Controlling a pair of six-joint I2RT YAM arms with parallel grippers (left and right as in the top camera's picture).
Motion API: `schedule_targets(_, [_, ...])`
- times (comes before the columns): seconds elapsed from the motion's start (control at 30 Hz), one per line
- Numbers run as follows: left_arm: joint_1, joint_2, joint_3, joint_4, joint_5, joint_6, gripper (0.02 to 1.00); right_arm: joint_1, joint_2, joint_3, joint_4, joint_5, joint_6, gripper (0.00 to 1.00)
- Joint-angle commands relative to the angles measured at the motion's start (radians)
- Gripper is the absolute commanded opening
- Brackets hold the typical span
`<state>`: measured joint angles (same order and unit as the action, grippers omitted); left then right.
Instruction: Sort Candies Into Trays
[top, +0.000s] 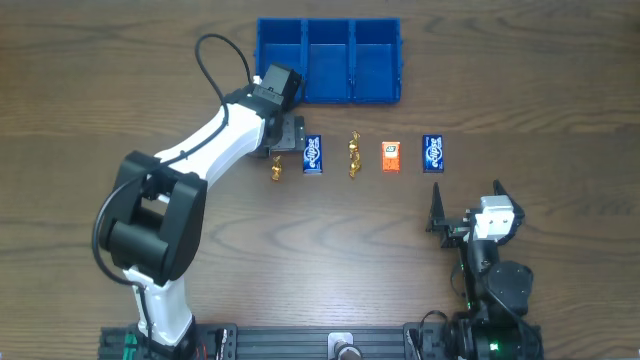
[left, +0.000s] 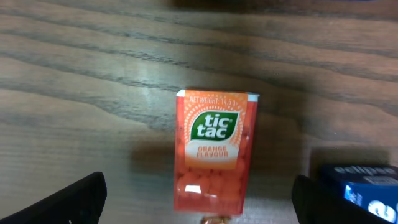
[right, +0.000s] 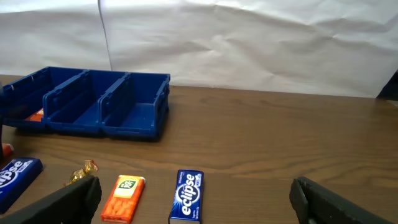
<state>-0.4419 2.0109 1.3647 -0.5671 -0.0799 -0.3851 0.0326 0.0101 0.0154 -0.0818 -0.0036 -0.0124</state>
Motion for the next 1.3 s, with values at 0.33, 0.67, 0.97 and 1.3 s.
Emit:
schedule_targets(0.33, [0.005, 0.037, -0.001, 0.033, 0.01, 0.042, 0.932, -0.006, -0.007, -0.007, -0.001, 0.003, -0.015, 0.998])
schedule_targets(0.67, [0.013, 0.044, -0.001, 0.044, 0.019, 0.049, 0.893, -0.006, -0.007, -0.007, -0.001, 0.003, -0.015, 0.998])
schedule_targets(0.97, [0.023, 0.062, 0.0, 0.045, 0.029, 0.049, 0.79, -0.006, -0.007, -0.008, -0.001, 0.003, -0.015, 0.998])
schedule_targets(1.3, [0.023, 0.062, 0.0, 0.045, 0.029, 0.049, 0.481, -0.006, -0.007, -0.007, -0.001, 0.003, -0.015, 0.998])
